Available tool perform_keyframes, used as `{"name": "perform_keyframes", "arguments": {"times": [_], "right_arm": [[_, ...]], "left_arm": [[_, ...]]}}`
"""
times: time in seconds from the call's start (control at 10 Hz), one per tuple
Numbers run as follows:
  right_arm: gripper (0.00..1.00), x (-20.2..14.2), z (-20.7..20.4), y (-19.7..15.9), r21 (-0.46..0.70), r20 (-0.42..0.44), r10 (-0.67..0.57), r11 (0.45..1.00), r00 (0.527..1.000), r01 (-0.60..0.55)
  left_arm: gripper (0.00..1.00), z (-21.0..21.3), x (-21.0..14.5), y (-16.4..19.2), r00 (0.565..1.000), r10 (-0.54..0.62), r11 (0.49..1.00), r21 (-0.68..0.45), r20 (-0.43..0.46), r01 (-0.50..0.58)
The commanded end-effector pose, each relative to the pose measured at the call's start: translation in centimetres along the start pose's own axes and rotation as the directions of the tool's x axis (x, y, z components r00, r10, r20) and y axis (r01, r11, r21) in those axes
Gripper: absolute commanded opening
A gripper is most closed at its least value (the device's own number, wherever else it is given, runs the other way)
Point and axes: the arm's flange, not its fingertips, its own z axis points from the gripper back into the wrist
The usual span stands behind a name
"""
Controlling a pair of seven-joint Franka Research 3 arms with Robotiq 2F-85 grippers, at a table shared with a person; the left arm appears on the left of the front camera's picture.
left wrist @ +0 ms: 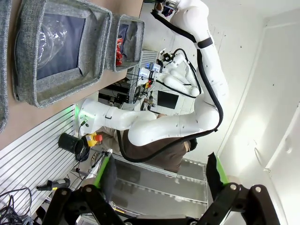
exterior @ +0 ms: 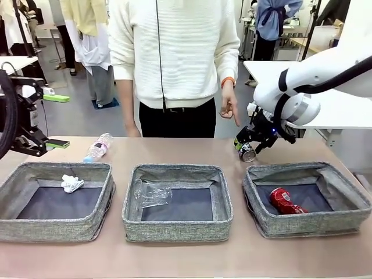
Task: Sort the waste into the appropriate baskets.
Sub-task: Pick up the waste item pointed out by the person.
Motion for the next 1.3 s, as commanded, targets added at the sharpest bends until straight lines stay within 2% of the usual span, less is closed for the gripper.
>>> {"name": "perform_keyframes", "arguments": {"times": [0.0,0.5,0.6,0.8,0.9,1.1,1.2], "right_arm": [[1.00,0.97,-0.05,0.24,0.029,0.015,-0.027,0.999,1.000,0.027],[1.00,1.22,0.01,0.18,0.045,-0.016,-0.074,0.996,0.997,0.075],[0.72,1.21,-0.14,0.15,-0.005,-0.014,-0.081,0.997,0.997,0.081],[0.12,1.40,-0.23,0.36,-0.022,-0.024,-0.088,0.996,0.996,0.087],[0.00,1.50,-0.39,0.43,-0.051,-0.034,-0.098,0.994,0.995,0.096],[0.00,1.56,-0.50,0.48,-0.063,-0.043,-0.100,0.993,0.994,0.097],[0.03,1.58,-0.51,0.44,-0.062,-0.045,-0.104,0.993,0.994,0.101]], "left_arm": [[1.00,-0.13,-0.15,-0.53,1.000,0.012,1.000,-0.019,0.006,-0.012],[1.00,-0.13,-0.15,-0.53,1.000,0.012,1.000,-0.019,0.006,-0.012],[1.00,-0.13,-0.15,-0.53,1.000,0.012,1.000,-0.019,0.006,-0.012],[1.00,-0.13,-0.15,-0.53,1.000,0.012,1.000,-0.019,0.006,-0.012],[1.00,-0.13,-0.15,-0.53,1.000,0.012,1.000,-0.019,0.006,-0.012],[1.00,-0.13,-0.15,-0.53,1.000,0.012,1.000,-0.019,0.006,-0.012],[1.00,-0.13,-0.15,-0.53,1.000,0.012,1.000,-0.019,0.006,-0.012]]}}
